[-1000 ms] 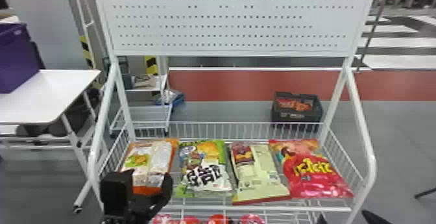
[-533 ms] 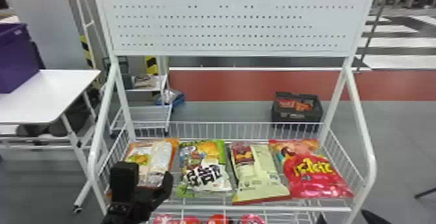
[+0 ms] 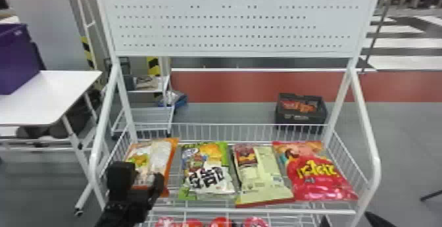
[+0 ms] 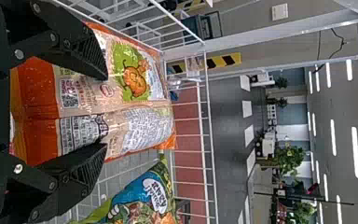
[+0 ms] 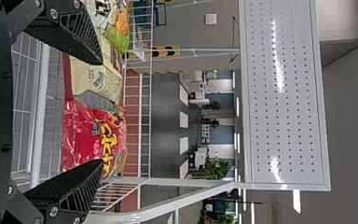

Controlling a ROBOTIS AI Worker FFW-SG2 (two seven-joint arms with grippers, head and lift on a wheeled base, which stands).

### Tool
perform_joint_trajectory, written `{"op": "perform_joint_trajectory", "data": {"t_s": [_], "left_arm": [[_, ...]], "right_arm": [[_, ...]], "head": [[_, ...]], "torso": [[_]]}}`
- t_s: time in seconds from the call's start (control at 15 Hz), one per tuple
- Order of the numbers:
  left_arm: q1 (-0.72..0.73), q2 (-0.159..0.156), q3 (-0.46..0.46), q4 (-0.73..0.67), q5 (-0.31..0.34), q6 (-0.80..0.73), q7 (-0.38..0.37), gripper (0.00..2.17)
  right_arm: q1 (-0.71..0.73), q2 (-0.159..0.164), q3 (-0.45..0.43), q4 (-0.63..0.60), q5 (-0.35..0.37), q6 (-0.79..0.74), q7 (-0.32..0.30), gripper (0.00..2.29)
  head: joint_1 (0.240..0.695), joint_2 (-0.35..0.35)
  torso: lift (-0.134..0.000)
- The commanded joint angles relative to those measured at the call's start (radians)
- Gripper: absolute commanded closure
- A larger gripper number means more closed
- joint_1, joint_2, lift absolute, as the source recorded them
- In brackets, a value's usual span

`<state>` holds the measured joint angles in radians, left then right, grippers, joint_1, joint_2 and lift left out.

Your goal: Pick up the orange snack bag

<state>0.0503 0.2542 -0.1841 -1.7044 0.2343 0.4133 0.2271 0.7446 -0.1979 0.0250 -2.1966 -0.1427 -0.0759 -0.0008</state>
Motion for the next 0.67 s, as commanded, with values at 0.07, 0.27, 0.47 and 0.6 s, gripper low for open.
{"op": "perform_joint_trajectory", "data": {"t_s": [0.07, 0.27, 0.47, 0.6], "left_arm": [[0.006, 0.002, 0.002, -0.001, 0.005, 0.000, 0.006, 1.07], [0.023, 0.004, 0.003, -0.014, 0.002, -0.009, 0.006, 1.09], [0.042, 0.005, 0.006, -0.032, 0.000, -0.018, 0.008, 1.20], [0.049, 0.005, 0.008, -0.043, 0.000, -0.021, 0.008, 1.20]], "right_arm": [[-0.002, 0.000, 0.001, 0.001, 0.000, 0.002, -0.001, 0.14], [-0.002, 0.000, 0.003, 0.003, 0.000, 0.002, 0.001, 0.14], [-0.004, 0.000, 0.003, 0.003, 0.000, 0.002, -0.001, 0.14], [-0.004, 0.000, 0.004, 0.001, 0.000, -0.001, -0.001, 0.14]], "head": [[0.499, 0.000], [0.499, 0.000], [0.499, 0.000], [0.499, 0.000]], "torso": [[0.000], [0.000], [0.000], [0.000]]}}
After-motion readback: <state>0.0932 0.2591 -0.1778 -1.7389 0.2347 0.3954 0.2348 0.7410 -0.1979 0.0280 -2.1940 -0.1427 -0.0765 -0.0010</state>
